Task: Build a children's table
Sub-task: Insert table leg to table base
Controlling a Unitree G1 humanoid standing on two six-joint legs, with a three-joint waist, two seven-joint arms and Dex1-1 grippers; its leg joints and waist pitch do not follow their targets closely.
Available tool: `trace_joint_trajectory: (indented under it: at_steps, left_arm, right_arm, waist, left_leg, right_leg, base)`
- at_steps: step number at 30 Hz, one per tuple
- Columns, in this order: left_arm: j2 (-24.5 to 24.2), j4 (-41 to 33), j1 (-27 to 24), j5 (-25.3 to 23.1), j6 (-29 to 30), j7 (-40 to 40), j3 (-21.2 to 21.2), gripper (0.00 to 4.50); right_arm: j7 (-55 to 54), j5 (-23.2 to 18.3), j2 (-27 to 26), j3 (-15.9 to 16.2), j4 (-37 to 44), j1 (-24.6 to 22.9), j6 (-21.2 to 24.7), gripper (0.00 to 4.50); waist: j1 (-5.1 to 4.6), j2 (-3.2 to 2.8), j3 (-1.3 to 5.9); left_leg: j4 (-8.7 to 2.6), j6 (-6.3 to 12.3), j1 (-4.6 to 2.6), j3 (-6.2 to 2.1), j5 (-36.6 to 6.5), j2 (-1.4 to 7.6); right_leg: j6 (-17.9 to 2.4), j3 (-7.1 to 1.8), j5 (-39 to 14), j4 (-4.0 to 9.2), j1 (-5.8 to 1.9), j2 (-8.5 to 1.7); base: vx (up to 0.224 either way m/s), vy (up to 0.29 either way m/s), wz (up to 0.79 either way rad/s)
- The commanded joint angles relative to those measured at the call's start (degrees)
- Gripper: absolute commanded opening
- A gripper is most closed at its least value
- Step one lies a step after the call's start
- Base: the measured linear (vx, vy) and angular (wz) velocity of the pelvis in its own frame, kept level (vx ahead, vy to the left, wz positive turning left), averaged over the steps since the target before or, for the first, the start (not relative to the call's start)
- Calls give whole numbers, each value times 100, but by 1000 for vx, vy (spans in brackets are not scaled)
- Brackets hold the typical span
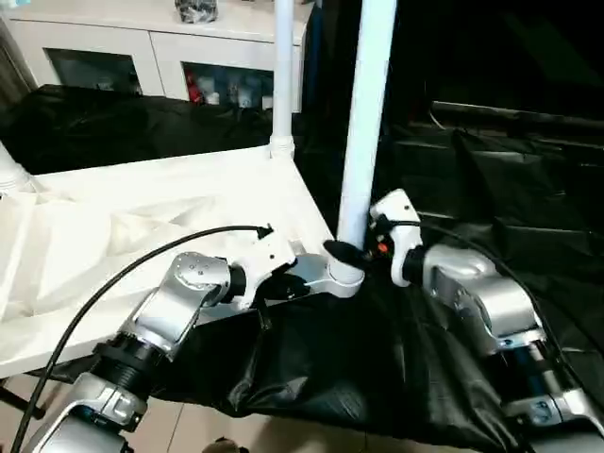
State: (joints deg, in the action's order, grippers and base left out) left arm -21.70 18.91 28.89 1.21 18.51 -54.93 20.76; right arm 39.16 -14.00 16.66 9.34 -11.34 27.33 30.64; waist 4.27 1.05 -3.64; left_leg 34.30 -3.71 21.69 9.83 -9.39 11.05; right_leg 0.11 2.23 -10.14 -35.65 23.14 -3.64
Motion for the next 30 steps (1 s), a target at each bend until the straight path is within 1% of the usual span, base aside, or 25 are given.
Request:
trace_joint_trajectory:
  at_steps: [1, 2, 3, 6, 7, 8, 9, 11, 12, 13, 14, 15, 16, 17, 18, 19, 20, 21, 23, 24, 25, 26, 27, 29, 30]
  left_arm:
    - [46, 146, 64, 20, -104, 8, -88, 0]
    - [71, 163, 79, 34, -119, 15, -102, 0]
    - [71, 163, 79, 34, -119, 15, -102, 0]
    - [89, 177, 91, 42, -129, 18, -113, 0]
    - [99, 188, 103, 38, -142, 26, -117, 0]
    - [104, 193, 112, 32, -151, 58, -128, 0]
    - [107, 197, 118, 24, -161, 87, -136, 0]
    - [123, 204, 124, 29, -158, 131, -163, 0]
    - [123, 204, 124, 29, -158, 131, -163, 0]
    - [135, 207, 125, 28, -160, 165, -181, 0]
    - [135, 207, 125, 28, -160, 165, -181, 0]
    - [143, 210, 131, 35, -158, 176, -198, 0]
    - [148, 216, 137, 33, -163, 188, -206, 0]
    - [151, 224, 143, 31, -168, 192, -207, 0]
    - [153, 231, 150, 29, -173, 196, -208, 0]
    - [164, 254, 162, 21, -191, 212, -211, 0]
    - [175, 280, 177, 16, -204, 223, -212, 0]
    - [187, 310, 193, 8, -221, 236, -216, 0]
    - [202, 348, 212, -4, -243, 252, -219, 0]
    - [209, 372, 223, -11, -256, 262, -219, 0]
    - [219, 404, 237, -22, -274, 279, -224, 0]
    - [225, 425, 246, -30, -287, 290, -228, 0]
    - [230, 452, 260, -40, -301, 301, -230, 0]
    - [236, 494, 283, -69, -333, 322, -227, 0]
    - [238, 504, 288, -75, -343, 324, -228, 0]
  right_arm:
    - [7, -65, 19, -60, 19, -67, 54, 191]
    - [-27, -65, -47, -108, -143, -45, -40, 191]
    - [-27, -65, -47, -108, -143, -45, -40, 191]
    - [-51, -63, -94, -145, -248, -32, -96, 191]
    - [-112, -89, -178, -244, -415, -15, -206, 191]
    - [-163, -160, -256, -374, -548, -17, -292, 191]
    - [-204, -228, -322, -490, -651, -23, -359, 191]
    - [-248, -321, -390, -637, -755, -38, -423, 191]
    - [-248, -321, -390, -637, -755, -38, -423, 191]
    - [-279, -438, -454, -800, -825, -95, -451, 191]
    - [-279, -438, -454, -800, -825, -95, -451, 191]
    - [-291, -558, -518, -956, -889, -167, -477, 191]
    - [-300, -647, -571, -1072, -935, -239, -517, 191]
    - [-304, -673, -594, -1119, -973, -277, -554, 191]
    - [-309, -699, -618, -1166, -1012, -317, -591, 191]
    - [-321, -721, -659, -1226, -1103, -392, -711, 191]
    - [-331, -749, -703, -1282, -1166, -473, -815, 191]
    - [-339, -778, -744, -1328, -1197, -554, -902, 191]
    - [-345, -802, -779, -1363, -1198, -643, -981, 191]
    - [-346, -811, -791, -1375, -1179, -694, -1012, 191]
    - [-360, -804, -807, -1385, -1157, -752, -1048, 191]
    - [-370, -798, -818, -1392, -1142, -790, -1071, 191]
    - [-379, -719, -797, -1326, -1085, -860, -1112, 191]
    - [-387, -447, -706, -1078, -956, -982, -1245, 191]
    - [-383, -398, -690, -1030, -941, -1000, -1287, 191]
  waist:
    - [-15, -34, 388]
    - [-19, -6, 390]
    - [-17, -17, 390]
    - [-26, -17, 381]
    - [-29, 0, 381]
    - [-36, -3, 377]
    - [-41, 0, 375]
    - [-60, 2, 373]
    - [-62, -1, 372]
    - [-74, -6, 371]
    - [-69, -6, 371]
    - [-60, -46, 371]
    - [-65, -22, 373]
    - [-65, -21, 379]
    - [-58, -65, 382]
    - [-58, -48, 387]
    - [-57, -45, 381]
    - [-60, -93, 384]
    - [-52, -118, 387]
    - [-58, -101, 388]
    - [-54, -125, 391]
    - [-52, -124, 385]
    - [-50, -124, 385]
    - [-44, -115, 385]
    - [-45, -117, 381]
  left_leg:
    - [-429, -227, -120, -54, -1789, 153]
    - [-430, -217, -117, -51, -1779, 152]
    - [-424, -214, -122, -52, -1782, 151]
    - [-431, -218, -120, -59, -1851, 151]
    - [-427, -211, -124, -56, -1871, 153]
    - [-428, -210, -127, -62, -1934, 152]
    - [-432, -214, -122, -70, -1944, 149]
    - [-437, -208, -125, -75, -1983, 152]
    - [-443, -209, -123, -78, -1985, 156]
    - [-443, -209, -126, -74, -2032, 154]
    - [-442, -203, -135, -76, -2042, 157]
    - [-442, -208, -138, -83, -2053, 155]
    - [-445, -205, -134, -77, -2065, 155]
    - [-447, -194, -128, -77, -2042, 153]
    - [-457, -204, -129, -78, -2040, 163]
    - [-459, -191, -123, -79, -2035, 162]
    - [-462, -182, -122, -76, -2028, 158]
    - [-468, -187, -123, -77, -2044, 162]
    - [-463, -169, -139, -71, -2080, 160]
    - [-463, -151, -133, -70, -2100, 151]
    - [-467, -149, -132, -76, -2104, 150]
    - [-463, -146, -146, -70, -2144, 152]
    - [-465, -150, -150, -75, -2161, 154]
    - [-475, -154, -139, -81, -2159, 159]
    - [-485, -166, -131, -86, -2176, 158]
  right_leg:
    - [-856, -215, -2201, 538, -189, -371]
    - [-848, -213, -2204, 543, -192, -367]
    - [-856, -212, -2241, 546, -185, -375]
    - [-833, -206, -2364, 558, -184, -377]
    - [-823, -209, -2422, 562, -170, -386]
    - [-813, -205, -2545, 579, -161, -404]
    - [-797, -197, -2585, 580, -168, -396]
    - [-782, -192, -2624, 589, -160, -393]
    - [-785, -191, -2622, 587, -163, -395]
    - [-788, -193, -2649, 598, -156, -396]
    - [-786, -193, -2658, 600, -150, -397]
    - [-794, -193, -2650, 596, -151, -400]
    - [-799, -189, -2634, 606, -152, -398]
    - [-806, -192, -2598, 600, -162, -399]
    - [-830, -193, -2495, 603, -158, -398]
    - [-874, -187, -2395, 591, -167, -399]
    - [-884, -186, -2379, 593, -169, -394]
    - [-910, -188, -2318, 591, -170, -394]
    - [-937, -192, -2274, 595, -161, -394]
    - [-934, -188, -2339, 598, -168, -390]
    - [-907, -183, -2446, 602, -171, -398]
    - [-871, -187, -2554, 627, -150, -399]
    - [-857, -185, -2601, 631, -149, -401]
    - [-798, -181, -2664, 636, -153, -401]
    - [-766, -177, -2699, 637, -157, -398]
  base:
    - [0, 0, 0]
    - [0, 0, 0]
    - [0, 0, 0]
    - [0, 0, 0]
    - [0, 0, 0]
    - [0, 0, 0]
    - [0, 0, 0]
    - [0, 0, 0]
    - [0, 0, 0]
    - [0, 0, 0]
    - [0, 0, 0]
    - [0, 0, 0]
    - [0, 0, 0]
    - [0, 0, 0]
    - [0, 0, 0]
    - [0, 0, 0]
    - [0, 0, 0]
    - [0, 0, 0]
    - [0, 0, 0]
    - [0, 0, 0]
    - [0, 0, 0]
    - [0, 0, 0]
    - [0, 0, 0]
    - [0, 0, 0]
    - [0, 0, 0]
